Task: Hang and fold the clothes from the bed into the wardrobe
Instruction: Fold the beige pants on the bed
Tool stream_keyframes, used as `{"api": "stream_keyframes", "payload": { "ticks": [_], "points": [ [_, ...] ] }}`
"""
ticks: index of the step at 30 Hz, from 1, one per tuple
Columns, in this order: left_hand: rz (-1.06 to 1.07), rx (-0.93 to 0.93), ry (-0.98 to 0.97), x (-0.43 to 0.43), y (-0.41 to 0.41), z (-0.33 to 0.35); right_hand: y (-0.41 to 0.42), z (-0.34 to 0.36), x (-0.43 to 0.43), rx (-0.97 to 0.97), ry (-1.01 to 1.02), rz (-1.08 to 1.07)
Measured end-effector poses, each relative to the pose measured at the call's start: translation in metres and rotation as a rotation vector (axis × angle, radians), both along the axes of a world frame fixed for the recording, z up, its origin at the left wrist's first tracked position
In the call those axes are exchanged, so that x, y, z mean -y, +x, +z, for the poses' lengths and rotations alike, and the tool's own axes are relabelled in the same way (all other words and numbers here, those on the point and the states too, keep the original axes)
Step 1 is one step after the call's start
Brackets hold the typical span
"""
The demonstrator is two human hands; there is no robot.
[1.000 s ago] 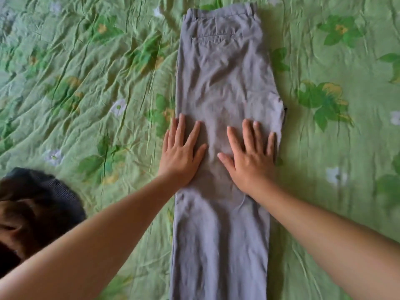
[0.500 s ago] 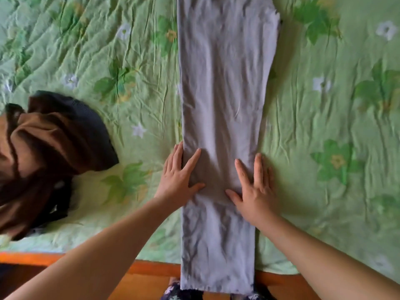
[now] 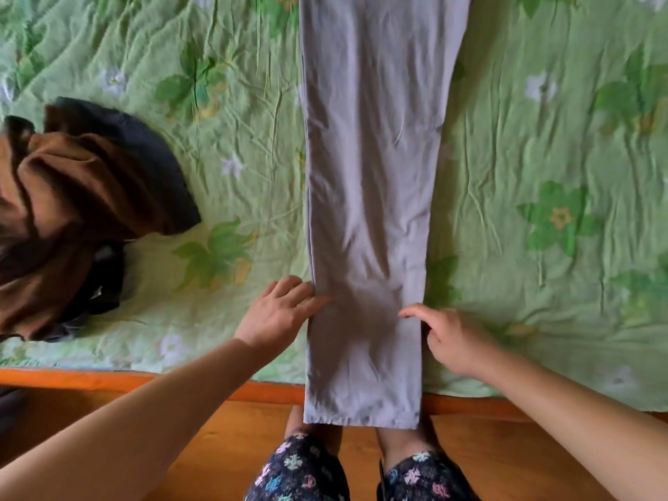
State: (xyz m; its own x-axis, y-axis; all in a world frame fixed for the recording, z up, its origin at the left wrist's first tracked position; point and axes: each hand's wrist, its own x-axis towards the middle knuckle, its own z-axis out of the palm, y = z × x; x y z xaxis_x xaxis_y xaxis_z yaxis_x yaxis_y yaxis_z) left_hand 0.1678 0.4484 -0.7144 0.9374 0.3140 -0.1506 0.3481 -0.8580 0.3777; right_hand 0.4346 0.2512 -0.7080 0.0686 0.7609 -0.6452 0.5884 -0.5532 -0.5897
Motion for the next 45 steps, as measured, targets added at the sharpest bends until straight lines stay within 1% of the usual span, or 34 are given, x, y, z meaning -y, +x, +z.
{"api": "stream_keyframes", "payload": {
  "ticks": [2, 3, 5, 7, 9, 11, 12, 13, 14, 15, 17, 18, 19, 20, 21, 22, 24, 25, 26, 28, 29, 31, 33, 35, 36, 37, 38, 39, 40, 41, 42, 43, 44, 45],
  "points": [
    [-0.018, 0.069, 0.092, -0.005, 0.001, -0.004, 0.007, -0.006, 0.002, 0.341, 0.416, 0.27],
    [-0.021, 0.1, 0.116, -0.009, 0.004, -0.006, 0.01, -0.007, 0.0, 0.466, 0.519, 0.328],
    [-0.118, 0.148, 0.192, -0.014, 0.011, -0.01, 0.017, -0.014, -0.005, 0.608, 0.588, 0.371],
    [-0.345, 0.164, 0.219, -0.018, 0.016, -0.01, 0.018, -0.018, -0.007, 0.657, 0.652, 0.492],
    [-0.531, 0.165, 0.196, -0.023, 0.024, -0.007, 0.019, -0.015, -0.009, 0.645, 0.702, 0.709],
    [-0.59, 0.19, 0.12, -0.033, 0.031, -0.001, 0.024, -0.008, -0.017, 0.555, 0.751, 0.805],
    [-0.561, 0.178, 0.047, -0.038, 0.035, 0.005, 0.026, -0.002, -0.025, 0.486, 0.769, 0.775],
    [-0.475, 0.13, -0.052, -0.043, 0.04, 0.011, 0.03, 0.005, -0.033, 0.385, 0.759, 0.68],
    [-0.309, 0.05, -0.172, -0.049, 0.047, 0.019, 0.033, 0.012, -0.043, 0.257, 0.721, 0.51],
    [-0.06, -0.037, -0.306, -0.056, 0.057, 0.026, 0.036, 0.018, -0.056, 0.131, 0.64, 0.269],
    [0.524, -0.128, -0.642, -0.082, 0.084, 0.038, 0.052, 0.025, -0.094, -0.103, 0.364, -0.32],
    [0.736, -0.131, -0.882, -0.098, 0.099, 0.038, 0.063, 0.026, -0.115, -0.231, 0.184, -0.598],
    [0.873, -0.123, -1.124, -0.114, 0.114, 0.035, 0.075, 0.022, -0.136, -0.355, 0.02, -0.798],
    [0.968, -0.138, -1.296, -0.127, 0.128, 0.032, 0.087, 0.017, -0.154, -0.421, -0.098, -0.896],
    [1.035, -0.178, -1.384, -0.135, 0.139, 0.03, 0.096, 0.012, -0.168, -0.43, -0.184, -0.924],
    [1.077, -0.234, -1.41, -0.139, 0.147, 0.027, 0.101, 0.009, -0.178, -0.411, -0.243, -0.92],
    [1.066, -0.297, -1.329, -0.133, 0.154, 0.021, 0.101, 0.001, -0.184, -0.378, -0.259, -0.875],
    [1.023, -0.275, -1.244, -0.129, 0.154, 0.017, 0.098, -0.003, -0.182, -0.366, -0.219, -0.835],
    [0.957, -0.219, -1.129, -0.125, 0.152, 0.015, 0.096, -0.005, -0.178, -0.339, -0.147, -0.788],
    [0.742, -0.072, -0.834, -0.115, 0.138, 0.012, 0.09, -0.005, -0.164, -0.287, 0.061, -0.654],
    [0.64, -0.012, -0.704, -0.111, 0.13, 0.01, 0.088, -0.004, -0.156, -0.23, 0.189, -0.552],
    [0.429, 0.065, -0.452, -0.106, 0.114, 0.009, 0.084, -0.001, -0.138, -0.04, 0.433, -0.257],
    [0.103, 0.056, -0.162, -0.105, 0.104, 0.01, 0.084, 0.006, -0.127, 0.108, 0.561, 0.092],
    [-0.125, 0.022, -0.029, -0.106, 0.099, 0.011, 0.087, 0.009, -0.122, 0.214, 0.586, 0.351],
    [-0.171, 0.019, -0.025, -0.107, 0.1, 0.013, 0.088, 0.011, -0.122, 0.221, 0.592, 0.417],
    [-0.187, 0.036, -0.055, -0.107, 0.103, 0.016, 0.089, 0.012, -0.125, 0.194, 0.596, 0.421],
    [-0.168, 0.059, -0.109, -0.108, 0.107, 0.02, 0.09, 0.014, -0.129, 0.144, 0.589, 0.359],
    [-0.105, 0.097, -0.186, -0.112, 0.114, 0.025, 0.09, 0.016, -0.137, 0.074, 0.579, 0.227],
    [0.02, 0.149, -0.271, -0.117, 0.123, 0.028, 0.091, 0.016, -0.149, 0.015, 0.565, 0.03],
    [0.212, 0.191, -0.387, -0.126, 0.134, 0.031, 0.096, 0.015, -0.165, -0.07, 0.513, -0.233],
    [0.435, 0.204, -0.561, -0.137, 0.147, 0.033, 0.105, 0.015, -0.185, -0.244, 0.406, -0.522],
    [0.647, 0.206, -0.796, -0.149, 0.16, 0.033, 0.114, 0.016, -0.205, -0.485, 0.275, -0.764],
    [0.843, 0.195, -1.018, -0.161, 0.173, 0.031, 0.122, 0.016, -0.221, -0.697, 0.139, -0.937],
    [1.013, 0.161, -1.185, -0.17, 0.183, 0.03, 0.128, 0.014, -0.232, -0.81, 0.019, -1.035]
  ]
}}
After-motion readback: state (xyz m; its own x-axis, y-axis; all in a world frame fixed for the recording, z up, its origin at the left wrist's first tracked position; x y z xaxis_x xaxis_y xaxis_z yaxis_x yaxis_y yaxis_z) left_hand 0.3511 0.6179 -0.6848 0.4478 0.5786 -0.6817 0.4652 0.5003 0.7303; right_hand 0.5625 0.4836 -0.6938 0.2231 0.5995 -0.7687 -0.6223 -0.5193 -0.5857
